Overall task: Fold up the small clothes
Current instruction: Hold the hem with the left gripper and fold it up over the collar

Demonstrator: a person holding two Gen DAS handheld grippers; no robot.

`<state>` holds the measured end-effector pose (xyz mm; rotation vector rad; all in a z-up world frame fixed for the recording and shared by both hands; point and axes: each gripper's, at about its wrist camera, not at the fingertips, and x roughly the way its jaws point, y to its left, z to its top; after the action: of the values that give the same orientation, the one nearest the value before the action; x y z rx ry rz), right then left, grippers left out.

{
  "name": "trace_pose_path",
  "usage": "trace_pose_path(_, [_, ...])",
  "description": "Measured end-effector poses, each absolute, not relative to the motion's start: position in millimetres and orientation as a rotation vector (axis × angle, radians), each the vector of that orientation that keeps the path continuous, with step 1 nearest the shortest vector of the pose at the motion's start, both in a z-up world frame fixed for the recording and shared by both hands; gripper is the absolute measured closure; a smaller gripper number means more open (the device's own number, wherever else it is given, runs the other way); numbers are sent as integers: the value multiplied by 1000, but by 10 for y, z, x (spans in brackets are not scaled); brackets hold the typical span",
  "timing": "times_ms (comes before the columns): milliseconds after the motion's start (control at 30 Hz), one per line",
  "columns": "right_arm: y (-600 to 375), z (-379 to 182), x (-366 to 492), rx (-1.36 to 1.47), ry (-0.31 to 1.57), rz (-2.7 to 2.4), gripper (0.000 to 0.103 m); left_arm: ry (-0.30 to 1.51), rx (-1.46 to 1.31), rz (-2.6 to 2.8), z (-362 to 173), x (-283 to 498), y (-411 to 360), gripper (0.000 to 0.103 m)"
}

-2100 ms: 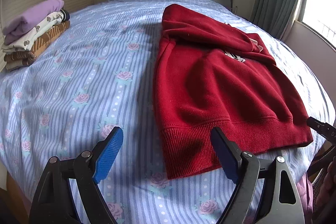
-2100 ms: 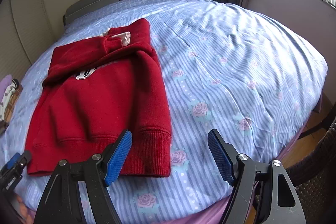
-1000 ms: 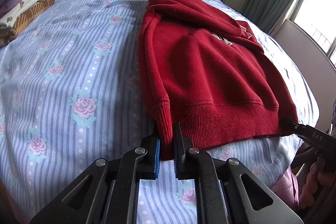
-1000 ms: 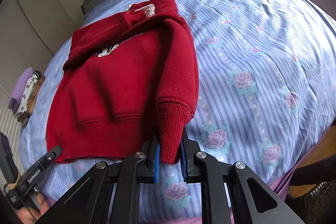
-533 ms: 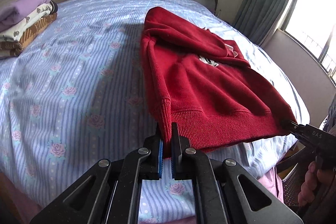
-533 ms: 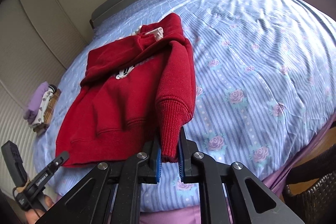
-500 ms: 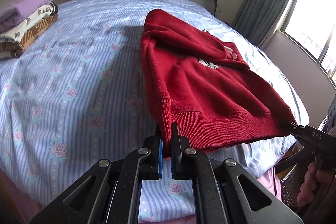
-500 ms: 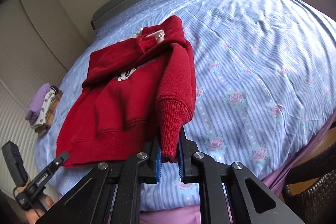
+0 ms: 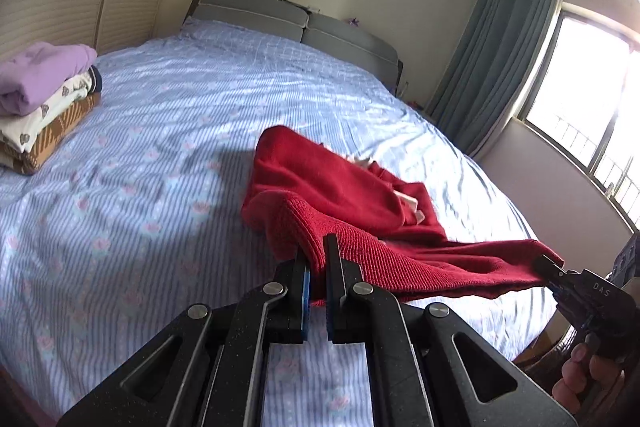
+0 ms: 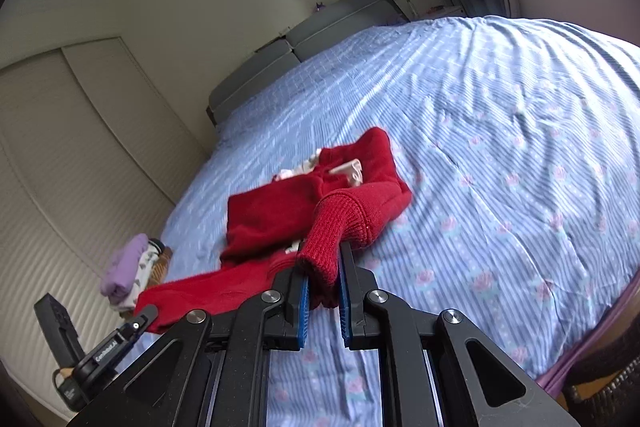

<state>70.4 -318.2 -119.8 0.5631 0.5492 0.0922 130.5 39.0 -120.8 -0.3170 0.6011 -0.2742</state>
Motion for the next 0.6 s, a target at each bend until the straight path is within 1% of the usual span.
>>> trace_pose_path(300, [-3289,-902,1589,591,451,91,91,503,-348,-274,-905,2233,285,96])
trace_pose_path(500, [-3385,-866,2259,587,427,54,91,482,-359,-276,-878,2906,184,96])
trace_pose_path(600, [-3456,-909,2590,587,428,35,91,499,-353,-275,-951,3252,107,95])
